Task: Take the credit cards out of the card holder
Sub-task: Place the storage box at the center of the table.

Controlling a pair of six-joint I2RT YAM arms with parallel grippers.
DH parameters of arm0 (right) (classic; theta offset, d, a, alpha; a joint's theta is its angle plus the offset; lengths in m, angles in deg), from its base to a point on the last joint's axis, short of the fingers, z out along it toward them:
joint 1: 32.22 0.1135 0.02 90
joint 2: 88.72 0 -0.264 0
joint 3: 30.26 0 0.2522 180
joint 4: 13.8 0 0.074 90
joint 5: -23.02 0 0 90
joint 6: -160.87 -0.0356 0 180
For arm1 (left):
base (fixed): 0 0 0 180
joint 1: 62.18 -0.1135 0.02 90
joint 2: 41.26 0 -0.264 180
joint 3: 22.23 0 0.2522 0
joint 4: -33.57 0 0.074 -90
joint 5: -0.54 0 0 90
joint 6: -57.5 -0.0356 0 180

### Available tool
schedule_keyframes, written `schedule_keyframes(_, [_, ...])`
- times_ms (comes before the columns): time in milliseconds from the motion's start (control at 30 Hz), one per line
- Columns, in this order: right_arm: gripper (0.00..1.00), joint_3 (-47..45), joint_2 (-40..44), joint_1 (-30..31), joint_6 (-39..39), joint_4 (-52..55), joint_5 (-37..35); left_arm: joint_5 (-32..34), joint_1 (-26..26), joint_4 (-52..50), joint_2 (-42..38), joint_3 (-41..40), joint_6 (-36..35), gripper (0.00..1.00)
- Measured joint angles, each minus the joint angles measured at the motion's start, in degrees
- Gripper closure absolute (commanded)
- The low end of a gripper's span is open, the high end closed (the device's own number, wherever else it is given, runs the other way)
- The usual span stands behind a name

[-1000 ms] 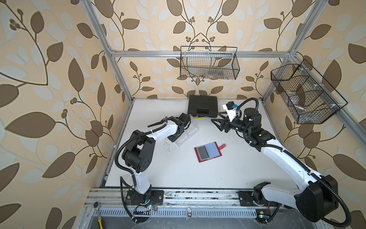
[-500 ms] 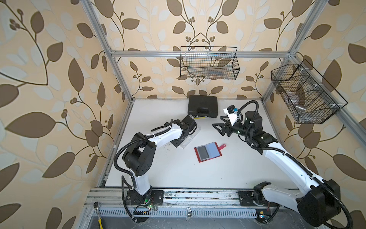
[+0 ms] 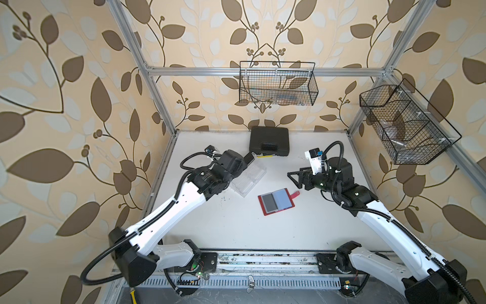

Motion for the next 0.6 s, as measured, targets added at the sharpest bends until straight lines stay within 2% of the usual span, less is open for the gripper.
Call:
schedule_keyframes(67, [0.21,-0.3,-2.2,6.3,-3.5,2.9,-5.0,-4.0,0.0,2.8,-3.8,0.0,-8.7,0.01])
schedule_keyframes(133, [0.23,-0.3,-5.8,12.5,-7.1,5.2,-9.6,-6.9,0.0,3.2,-6.2,0.0,-14.5,0.01])
schedule_keyframes(267, [0.25,0.0,-15.9,21.1,-14.9,9.0,-17.5,-14.0,0.0,2.2,-9.7,-2.3,-20.5,0.01])
schedule_keyframes(467, [0.26,4.3,-30.4,25.8,-21.6,12.1,-23.6,-21.3,0.0,2.5,-21.2,-17.9,-18.0,0.02])
schedule_keyframes(600, [0.25,4.8,-33.3,25.2,-23.2,12.3,-25.5,-24.4,0.0,2.7,-28.8,-26.8,-13.5,0.03])
